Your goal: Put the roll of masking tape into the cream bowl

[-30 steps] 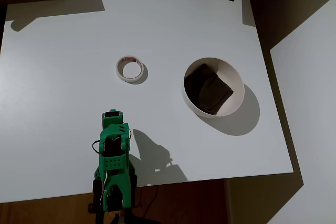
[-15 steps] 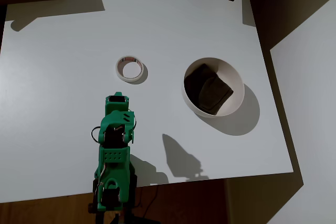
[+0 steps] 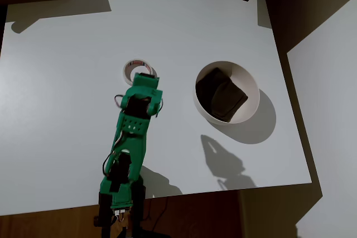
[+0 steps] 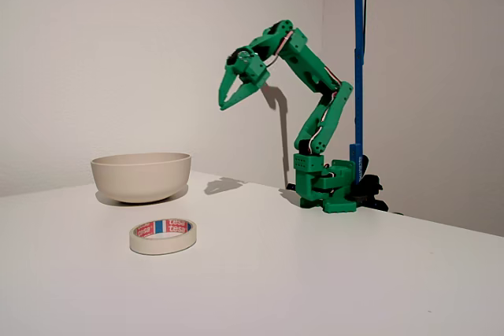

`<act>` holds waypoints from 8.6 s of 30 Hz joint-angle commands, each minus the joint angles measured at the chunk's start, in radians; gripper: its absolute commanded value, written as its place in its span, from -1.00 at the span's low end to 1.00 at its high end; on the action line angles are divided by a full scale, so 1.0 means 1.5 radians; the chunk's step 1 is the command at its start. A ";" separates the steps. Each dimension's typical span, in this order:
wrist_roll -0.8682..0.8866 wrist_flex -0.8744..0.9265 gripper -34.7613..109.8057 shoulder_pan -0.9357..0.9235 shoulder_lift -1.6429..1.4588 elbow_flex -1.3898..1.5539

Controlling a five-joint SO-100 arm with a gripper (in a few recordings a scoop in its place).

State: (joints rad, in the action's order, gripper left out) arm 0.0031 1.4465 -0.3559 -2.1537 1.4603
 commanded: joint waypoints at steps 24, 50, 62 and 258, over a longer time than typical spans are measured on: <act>-0.017 -0.007 -0.34 0.054 0.483 -0.257; 0.001 -0.070 -0.31 0.103 0.675 -0.301; 0.008 -0.024 -0.32 0.109 0.694 -0.335; -0.001 -0.096 -0.63 0.217 -0.376 0.382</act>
State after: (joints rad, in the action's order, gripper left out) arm 0.0031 1.3898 0.0015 -2.6292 1.8745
